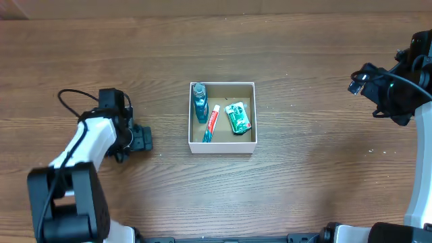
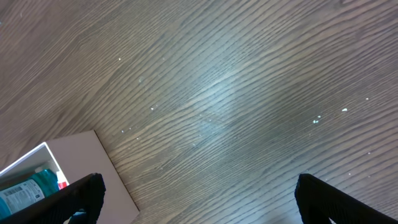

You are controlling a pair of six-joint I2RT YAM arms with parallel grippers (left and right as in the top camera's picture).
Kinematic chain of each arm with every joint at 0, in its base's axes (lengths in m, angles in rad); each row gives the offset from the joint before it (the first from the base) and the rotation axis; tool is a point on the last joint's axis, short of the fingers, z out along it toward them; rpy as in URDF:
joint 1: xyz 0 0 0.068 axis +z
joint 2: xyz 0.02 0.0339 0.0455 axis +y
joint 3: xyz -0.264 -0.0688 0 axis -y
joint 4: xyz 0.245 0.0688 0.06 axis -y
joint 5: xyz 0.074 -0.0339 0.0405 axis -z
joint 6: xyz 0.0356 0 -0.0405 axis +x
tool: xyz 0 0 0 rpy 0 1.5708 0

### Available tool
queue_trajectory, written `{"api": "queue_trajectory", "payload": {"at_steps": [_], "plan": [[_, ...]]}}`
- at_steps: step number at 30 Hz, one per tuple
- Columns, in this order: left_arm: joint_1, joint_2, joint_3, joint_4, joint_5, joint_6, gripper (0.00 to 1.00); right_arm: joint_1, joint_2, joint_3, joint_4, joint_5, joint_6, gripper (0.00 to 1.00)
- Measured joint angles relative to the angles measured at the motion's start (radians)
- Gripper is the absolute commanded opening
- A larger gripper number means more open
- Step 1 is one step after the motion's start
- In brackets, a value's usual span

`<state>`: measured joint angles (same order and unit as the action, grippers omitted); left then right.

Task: Pack container
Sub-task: 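Grasp the blue razor with the left gripper, then place the razor into the box and withdraw the left gripper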

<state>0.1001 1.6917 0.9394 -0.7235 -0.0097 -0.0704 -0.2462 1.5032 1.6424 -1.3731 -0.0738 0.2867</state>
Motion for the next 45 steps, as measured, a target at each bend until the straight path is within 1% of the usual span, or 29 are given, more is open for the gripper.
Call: {"api": "queue_trajectory", "payload": {"at_steps": [2, 5, 7, 8, 9, 10, 12, 15, 16, 18, 27, 31, 32, 34, 36, 40, 42, 45], "plan": [[0.000, 0.047, 0.010, 0.020, 0.001, 0.012, 0.95, 0.000, 0.000, 0.000, 0.000, 0.000, 0.000, 1.00], [0.000, 0.064, 0.027, 0.067, 0.000, 0.023, 0.95, 0.000, 0.000, 0.000, 0.000, 0.000, 0.000, 1.00], [0.000, 0.068, 0.029, 0.081, -0.001, 0.023, 0.93, 0.000, 0.000, 0.000, 0.000, 0.000, 0.000, 1.00], [0.000, 0.068, 0.029, 0.086, -0.001, 0.023, 0.87, 0.000, 0.000, 0.000, 0.000, 0.000, 0.000, 1.00], [0.000, 0.069, 0.030, 0.090, -0.002, 0.023, 0.70, 0.000, 0.000, 0.000, 0.000, 0.000, 0.000, 1.00], [0.000, 0.070, 0.031, 0.095, -0.002, 0.027, 0.61, 0.000, 0.000, 0.000, -0.001, 0.000, 0.000, 1.00], [0.001, 0.070, 0.031, 0.099, -0.005, 0.024, 0.51, 0.000, 0.000, 0.000, 0.000, 0.000, 0.000, 1.00], [0.001, 0.071, 0.031, 0.100, -0.004, 0.020, 0.37, 0.000, 0.000, 0.000, 0.000, 0.000, 0.000, 1.00], [0.001, 0.071, 0.031, 0.100, -0.005, 0.019, 0.34, 0.000, 0.000, 0.000, 0.000, 0.000, 0.000, 1.00], [0.001, 0.071, 0.031, 0.099, -0.005, 0.018, 0.24, 0.000, 0.000, 0.000, 0.000, 0.000, 0.000, 1.00], [0.001, 0.071, 0.032, 0.084, -0.002, 0.018, 0.14, 0.000, 0.000, 0.000, 0.000, 0.000, 0.000, 1.00], [0.001, 0.071, 0.034, 0.080, -0.002, 0.013, 0.07, 0.000, 0.000, 0.000, -0.001, 0.000, 0.000, 1.00], [0.001, 0.071, 0.037, 0.071, -0.001, 0.010, 0.04, 0.000, 0.000, 0.000, -0.001, 0.000, 0.001, 1.00], [0.000, 0.074, 0.055, 0.020, 0.006, -0.001, 0.04, 0.000, 0.000, 0.000, -0.001, 0.000, 0.000, 1.00], [-0.002, 0.074, 0.103, -0.053, 0.011, -0.005, 0.04, 0.000, 0.000, 0.000, 0.000, 0.000, 0.000, 1.00], [-0.049, 0.047, 0.297, -0.194, 0.014, -0.005, 0.04, 0.000, 0.000, 0.000, 0.000, 0.000, 0.000, 1.00], [-0.127, -0.030, 0.433, -0.255, 0.015, -0.005, 0.04, 0.000, 0.000, 0.000, 0.000, 0.000, 0.000, 1.00], [-0.275, -0.131, 0.549, -0.259, 0.014, 0.000, 0.04, 0.000, 0.000, 0.000, -0.001, 0.000, 0.000, 1.00]]}}
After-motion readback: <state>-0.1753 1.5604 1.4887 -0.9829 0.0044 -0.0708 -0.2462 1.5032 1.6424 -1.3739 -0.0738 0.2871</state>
